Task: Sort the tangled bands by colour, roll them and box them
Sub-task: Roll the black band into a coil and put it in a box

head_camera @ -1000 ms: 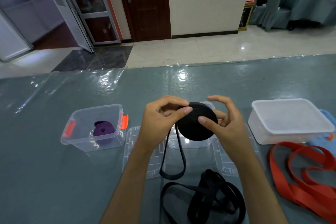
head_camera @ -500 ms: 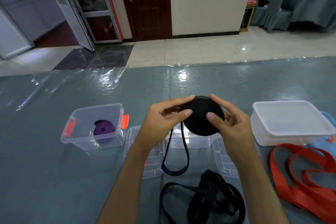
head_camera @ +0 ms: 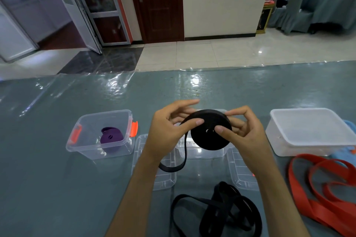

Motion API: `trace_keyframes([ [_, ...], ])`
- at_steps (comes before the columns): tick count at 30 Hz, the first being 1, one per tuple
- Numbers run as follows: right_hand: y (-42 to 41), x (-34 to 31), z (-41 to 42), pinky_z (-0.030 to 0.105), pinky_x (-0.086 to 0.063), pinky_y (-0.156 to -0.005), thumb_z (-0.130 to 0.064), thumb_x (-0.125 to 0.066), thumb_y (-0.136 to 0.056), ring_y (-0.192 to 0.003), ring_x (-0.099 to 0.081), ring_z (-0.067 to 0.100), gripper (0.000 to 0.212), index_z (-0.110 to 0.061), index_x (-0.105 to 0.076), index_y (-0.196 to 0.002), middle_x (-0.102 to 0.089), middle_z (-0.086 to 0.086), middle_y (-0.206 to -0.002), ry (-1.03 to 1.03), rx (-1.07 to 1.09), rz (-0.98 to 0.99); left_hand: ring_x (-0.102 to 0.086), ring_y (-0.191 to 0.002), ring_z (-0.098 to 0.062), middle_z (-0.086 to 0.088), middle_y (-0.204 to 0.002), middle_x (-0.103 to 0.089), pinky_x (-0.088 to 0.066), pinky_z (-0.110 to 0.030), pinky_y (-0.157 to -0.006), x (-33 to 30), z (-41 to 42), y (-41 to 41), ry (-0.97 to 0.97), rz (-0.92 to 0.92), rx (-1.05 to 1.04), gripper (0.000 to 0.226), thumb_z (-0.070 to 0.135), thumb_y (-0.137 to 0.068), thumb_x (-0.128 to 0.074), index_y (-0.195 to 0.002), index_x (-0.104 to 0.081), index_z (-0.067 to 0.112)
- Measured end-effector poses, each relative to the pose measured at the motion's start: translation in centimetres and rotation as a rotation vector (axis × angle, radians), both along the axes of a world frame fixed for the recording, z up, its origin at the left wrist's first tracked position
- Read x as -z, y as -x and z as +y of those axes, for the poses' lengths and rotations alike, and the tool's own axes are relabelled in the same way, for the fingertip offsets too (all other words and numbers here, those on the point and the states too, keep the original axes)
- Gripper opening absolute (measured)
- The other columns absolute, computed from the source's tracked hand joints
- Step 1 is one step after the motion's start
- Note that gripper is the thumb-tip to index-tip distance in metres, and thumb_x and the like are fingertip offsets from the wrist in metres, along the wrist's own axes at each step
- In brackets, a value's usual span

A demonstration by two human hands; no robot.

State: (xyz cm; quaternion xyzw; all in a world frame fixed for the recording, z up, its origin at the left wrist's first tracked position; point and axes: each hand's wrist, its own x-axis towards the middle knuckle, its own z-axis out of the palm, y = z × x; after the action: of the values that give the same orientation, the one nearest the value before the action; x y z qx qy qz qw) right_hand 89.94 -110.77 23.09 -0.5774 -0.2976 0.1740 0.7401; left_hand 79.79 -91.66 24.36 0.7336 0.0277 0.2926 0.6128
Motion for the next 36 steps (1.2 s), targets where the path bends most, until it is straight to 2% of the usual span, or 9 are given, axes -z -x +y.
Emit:
trace_keyframes([
  [2,0.1,-0.1,0.2,0.039,-0.067,-0.067,-0.021,-0.085,-0.084,-0.084,-0.08,0.036,0.039,-0.03,-0.06,-0.113,-0.081,0.015,-0.098,0.004,-0.004,0.018,-0.077,-0.102,-0.02,0.003,-0.105,-0.08,-0.059,-0.023,-0.089,-0.1,-0.7,-0.4,0.002,-0.05,-0.041,0.034,0.017,-0.085,-0.088,-0.113,-0.079,0.034],
  [5,0.2,-0.5,0.6,0.035,-0.066,-0.078,-0.017,-0.082,-0.087,-0.096,-0.08,0.03,0.055,-0.039,-0.064,-0.134,-0.081,0.011,-0.106,-0.07,0.04,-0.029,-0.076,-0.108,-0.024,0.0,-0.11,-0.079,-0.06,-0.03,-0.092,-0.3,-0.6,-0.6,0.048,-0.048,0.023,0.027,0.016,-0.089,-0.084,-0.112,-0.081,0.03],
  [8,0.1,-0.5,0.6,0.028,-0.063,-0.08,-0.016,-0.08,-0.088,-0.1,-0.079,0.024,0.043,-0.036,-0.071,-0.125,-0.081,0.006,-0.11,-0.071,0.056,-0.053,-0.074,-0.111,-0.026,-0.001,-0.114,-0.077,-0.06,-0.035,-0.096,0.1,0.0,-0.2,0.033,0.01,0.061,0.034,0.016,-0.088,-0.084,-0.118,-0.08,0.031],
  [11,-0.1,-0.5,0.3,0.032,-0.065,-0.069,-0.025,-0.089,-0.083,-0.088,-0.081,0.031,0.041,-0.031,-0.064,-0.116,-0.081,0.012,-0.102,-0.008,-0.003,0.025,-0.079,-0.096,-0.019,0.003,-0.102,-0.081,-0.062,-0.024,-0.084,0.2,-0.6,-0.3,0.032,-0.046,-0.026,0.027,0.02,-0.082,-0.09,-0.105,-0.082,0.032],
  [17,-0.6,0.1,0.0,0.03,-0.064,-0.078,-0.023,-0.086,-0.085,-0.097,-0.08,0.029,0.047,-0.032,-0.069,-0.128,-0.081,0.009,-0.105,-0.037,0.095,-0.035,-0.075,-0.107,-0.02,0.0,-0.111,-0.078,-0.06,-0.028,-0.092,0.5,-0.4,-1.1,0.06,0.006,0.081,0.033,0.01,-0.089,-0.083,-0.115,-0.081,0.031],
  [21,-0.4,-0.2,-0.1,0.031,-0.064,-0.064,-0.038,-0.09,-0.08,-0.082,-0.08,0.035,0.045,-0.03,-0.062,-0.114,-0.081,0.015,-0.093,-0.022,0.053,0.048,-0.079,-0.097,-0.018,0.001,-0.102,-0.081,-0.061,-0.022,-0.086,0.7,-0.9,-1.4,0.08,-0.09,-0.046,0.03,0.014,-0.081,-0.091,-0.103,-0.082,0.031],
  [27,-0.5,0.0,0.6,0.03,-0.064,-0.076,-0.017,-0.081,-0.088,-0.093,-0.08,0.027,0.037,-0.03,-0.072,-0.121,-0.081,0.009,-0.103,-0.106,0.158,-0.051,-0.075,-0.111,-0.021,-0.003,-0.113,-0.079,-0.057,-0.024,-0.095,0.3,0.1,-1.4,0.106,0.029,0.103,0.033,0.007,-0.089,-0.082,-0.117,-0.081,0.025],
  [31,-1.0,-0.2,0.3,0.034,-0.065,-0.063,-0.023,-0.087,-0.083,-0.08,-0.081,0.034,0.037,-0.03,-0.063,-0.11,-0.082,0.014,-0.094,0.013,0.058,0.005,-0.079,-0.098,-0.019,0.0,-0.1,-0.082,-0.061,-0.024,-0.087,0.4,0.3,-1.3,0.08,-0.004,-0.039,0.028,0.012,-0.08,-0.09,-0.101,-0.083,0.03],
  [36,-1.3,0.5,0.0,0.034,-0.066,-0.078,-0.023,-0.086,-0.086,-0.096,-0.08,0.028,0.051,-0.035,-0.068,-0.132,-0.082,0.008,-0.104,-0.013,0.098,-0.063,-0.077,-0.104,-0.022,-0.001,-0.108,-0.08,-0.06,-0.032,-0.094,0.7,0.8,-1.1,0.105,0.12,0.083,0.023,0.007,-0.086,-0.085,-0.101,-0.079,0.023],
])
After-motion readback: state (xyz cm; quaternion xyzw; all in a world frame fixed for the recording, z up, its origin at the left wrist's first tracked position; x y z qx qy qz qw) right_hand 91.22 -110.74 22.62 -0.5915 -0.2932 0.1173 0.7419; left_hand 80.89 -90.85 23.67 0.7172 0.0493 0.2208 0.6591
